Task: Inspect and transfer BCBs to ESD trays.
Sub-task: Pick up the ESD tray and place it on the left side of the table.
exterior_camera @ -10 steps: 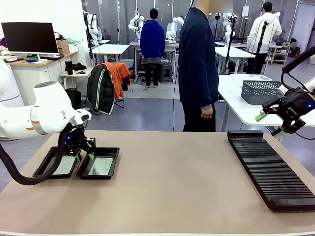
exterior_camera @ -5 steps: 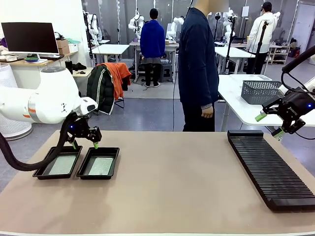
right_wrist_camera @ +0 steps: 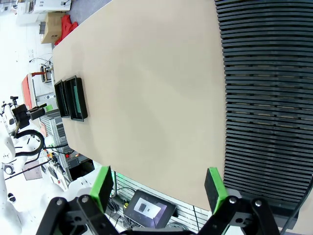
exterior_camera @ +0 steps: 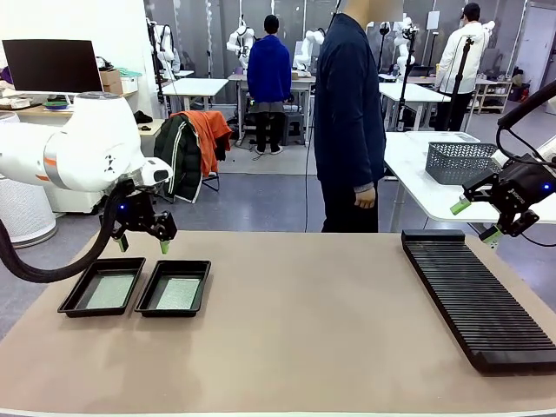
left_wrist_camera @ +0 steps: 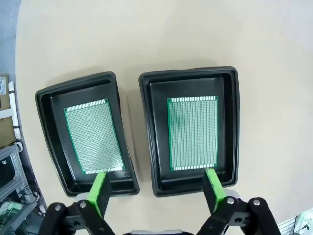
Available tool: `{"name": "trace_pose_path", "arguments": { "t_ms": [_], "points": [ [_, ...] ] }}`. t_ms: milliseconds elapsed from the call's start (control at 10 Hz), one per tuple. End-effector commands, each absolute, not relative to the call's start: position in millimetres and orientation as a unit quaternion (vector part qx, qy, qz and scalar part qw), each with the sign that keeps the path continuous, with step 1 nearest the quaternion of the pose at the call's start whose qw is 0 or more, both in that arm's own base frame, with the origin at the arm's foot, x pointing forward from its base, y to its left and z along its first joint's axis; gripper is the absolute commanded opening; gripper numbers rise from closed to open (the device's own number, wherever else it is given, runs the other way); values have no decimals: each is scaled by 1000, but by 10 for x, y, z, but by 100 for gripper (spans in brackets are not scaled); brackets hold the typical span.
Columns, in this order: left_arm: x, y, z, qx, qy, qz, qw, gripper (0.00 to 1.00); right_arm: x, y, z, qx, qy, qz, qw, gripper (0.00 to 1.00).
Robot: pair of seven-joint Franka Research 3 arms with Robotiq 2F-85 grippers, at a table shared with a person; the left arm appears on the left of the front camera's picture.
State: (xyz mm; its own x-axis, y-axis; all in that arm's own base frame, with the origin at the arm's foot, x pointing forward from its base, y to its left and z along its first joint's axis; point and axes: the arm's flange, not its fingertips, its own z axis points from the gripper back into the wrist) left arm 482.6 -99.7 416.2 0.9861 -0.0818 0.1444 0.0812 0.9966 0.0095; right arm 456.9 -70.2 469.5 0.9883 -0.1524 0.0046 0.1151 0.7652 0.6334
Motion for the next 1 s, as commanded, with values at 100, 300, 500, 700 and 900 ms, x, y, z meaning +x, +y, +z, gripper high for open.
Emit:
{"name": "trace_pose_path", "arguments": {
  "t_ms": [100,300,500,700,900],
  "points": [
    [4841,-1002,4254,18,-68,-36,997,100,4549,-678,4701,336,-27,-78,938,100],
    [4829,-998,4189,3,-66,-41,997,100,4549,-678,4701,336,-27,-78,938,100],
    [4829,-998,4189,3,-66,-41,997,100,4549,-678,4701,336,-27,-78,938,100],
    [4829,-998,4189,3,-66,-41,997,100,4549,-678,4701,336,-27,-78,938,100],
    [4829,-998,4189,3,-66,-41,997,100,4549,-678,4701,336,-27,-78,938,100]
  ]
}}
